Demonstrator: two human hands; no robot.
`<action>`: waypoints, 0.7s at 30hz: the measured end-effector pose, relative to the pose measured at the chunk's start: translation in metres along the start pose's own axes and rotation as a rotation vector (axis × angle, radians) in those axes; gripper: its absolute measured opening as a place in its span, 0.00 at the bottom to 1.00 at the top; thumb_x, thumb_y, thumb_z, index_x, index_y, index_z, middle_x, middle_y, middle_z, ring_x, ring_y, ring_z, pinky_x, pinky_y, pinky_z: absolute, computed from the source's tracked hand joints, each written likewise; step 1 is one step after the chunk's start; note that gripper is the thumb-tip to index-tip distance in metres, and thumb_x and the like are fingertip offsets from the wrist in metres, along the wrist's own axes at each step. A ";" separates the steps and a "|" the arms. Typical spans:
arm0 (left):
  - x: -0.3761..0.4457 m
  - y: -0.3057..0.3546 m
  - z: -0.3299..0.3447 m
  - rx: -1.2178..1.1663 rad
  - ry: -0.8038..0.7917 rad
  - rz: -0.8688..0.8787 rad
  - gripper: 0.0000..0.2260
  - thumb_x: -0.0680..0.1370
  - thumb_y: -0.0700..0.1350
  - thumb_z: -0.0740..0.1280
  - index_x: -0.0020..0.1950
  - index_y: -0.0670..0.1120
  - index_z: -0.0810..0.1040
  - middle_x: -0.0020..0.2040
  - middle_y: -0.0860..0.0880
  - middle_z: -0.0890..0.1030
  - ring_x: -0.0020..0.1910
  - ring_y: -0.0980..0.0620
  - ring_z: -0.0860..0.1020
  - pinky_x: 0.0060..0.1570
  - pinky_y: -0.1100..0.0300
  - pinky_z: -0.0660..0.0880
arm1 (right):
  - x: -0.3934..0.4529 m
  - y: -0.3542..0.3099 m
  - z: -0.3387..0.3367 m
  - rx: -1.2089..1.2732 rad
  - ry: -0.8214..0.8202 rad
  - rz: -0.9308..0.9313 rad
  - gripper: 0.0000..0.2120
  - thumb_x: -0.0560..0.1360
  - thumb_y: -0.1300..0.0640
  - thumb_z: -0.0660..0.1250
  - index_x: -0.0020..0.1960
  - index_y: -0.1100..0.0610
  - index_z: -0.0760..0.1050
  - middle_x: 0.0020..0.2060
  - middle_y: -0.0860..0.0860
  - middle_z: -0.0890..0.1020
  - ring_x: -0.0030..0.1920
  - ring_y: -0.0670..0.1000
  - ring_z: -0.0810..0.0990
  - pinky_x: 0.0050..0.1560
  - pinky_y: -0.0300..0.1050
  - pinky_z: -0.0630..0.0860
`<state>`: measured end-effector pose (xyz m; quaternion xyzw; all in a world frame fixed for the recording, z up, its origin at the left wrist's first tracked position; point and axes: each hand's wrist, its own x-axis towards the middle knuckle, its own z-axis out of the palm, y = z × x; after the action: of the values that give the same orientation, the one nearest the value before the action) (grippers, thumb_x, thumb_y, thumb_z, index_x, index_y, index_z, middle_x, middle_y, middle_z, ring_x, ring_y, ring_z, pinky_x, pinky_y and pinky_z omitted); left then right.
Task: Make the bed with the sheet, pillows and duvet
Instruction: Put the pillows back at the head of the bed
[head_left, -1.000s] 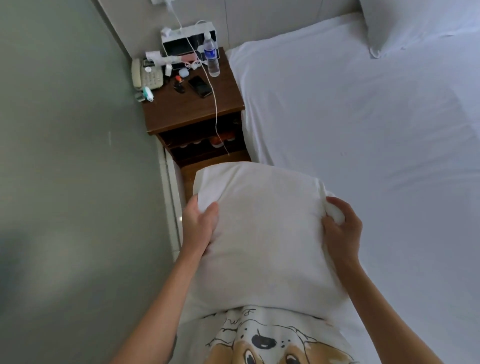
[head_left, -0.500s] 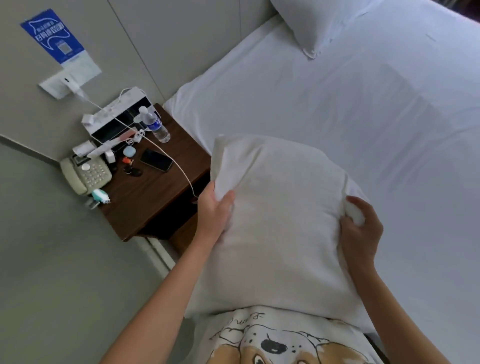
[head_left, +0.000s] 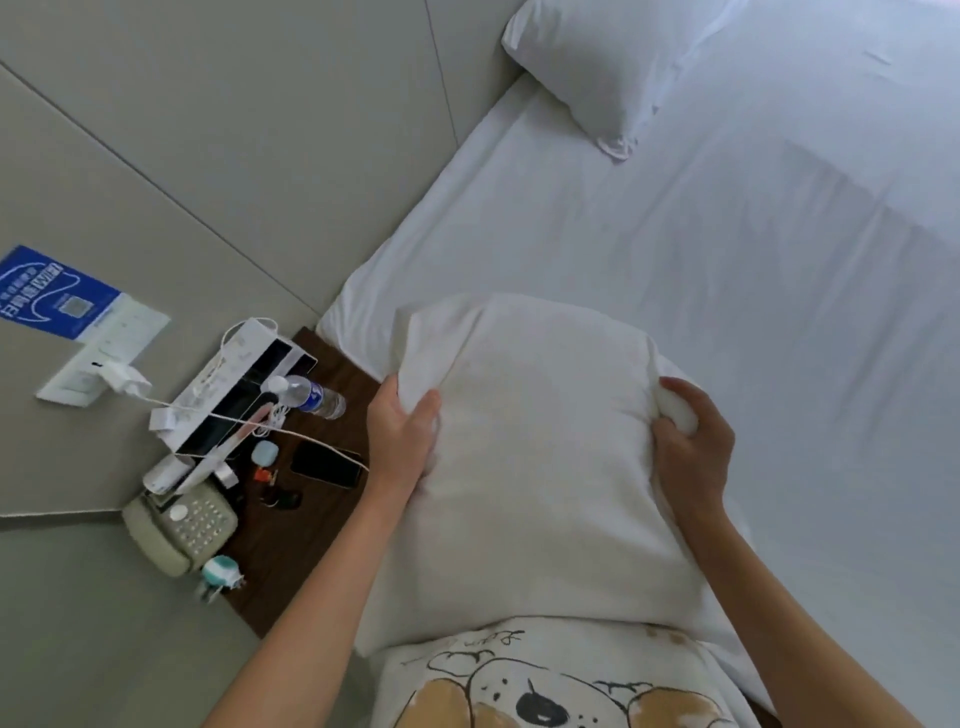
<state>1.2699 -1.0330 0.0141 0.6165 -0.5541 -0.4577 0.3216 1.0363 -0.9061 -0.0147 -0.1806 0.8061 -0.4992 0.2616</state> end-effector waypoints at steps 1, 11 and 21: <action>0.014 0.004 0.004 0.009 -0.015 0.001 0.07 0.75 0.40 0.67 0.52 0.46 0.78 0.48 0.49 0.83 0.47 0.54 0.81 0.49 0.61 0.76 | 0.009 -0.003 0.005 -0.005 0.013 0.007 0.23 0.62 0.61 0.61 0.56 0.51 0.80 0.51 0.48 0.81 0.51 0.45 0.77 0.55 0.36 0.71; 0.168 0.067 0.078 0.108 -0.256 0.177 0.08 0.76 0.35 0.67 0.41 0.48 0.74 0.38 0.54 0.78 0.34 0.65 0.75 0.38 0.71 0.71 | 0.113 -0.024 0.056 -0.093 0.269 0.000 0.24 0.69 0.73 0.64 0.61 0.57 0.79 0.47 0.50 0.75 0.49 0.48 0.73 0.48 0.20 0.62; 0.362 0.030 0.144 0.195 -0.307 0.301 0.05 0.75 0.43 0.70 0.49 0.46 0.77 0.42 0.55 0.80 0.41 0.54 0.78 0.43 0.58 0.75 | 0.217 0.002 0.177 -0.122 0.426 -0.016 0.26 0.66 0.64 0.60 0.64 0.55 0.77 0.41 0.52 0.73 0.41 0.52 0.73 0.45 0.37 0.67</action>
<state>1.1137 -1.3764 -0.0875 0.4781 -0.7240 -0.4371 0.2370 0.9691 -1.1508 -0.1334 -0.0929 0.8703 -0.4785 0.0700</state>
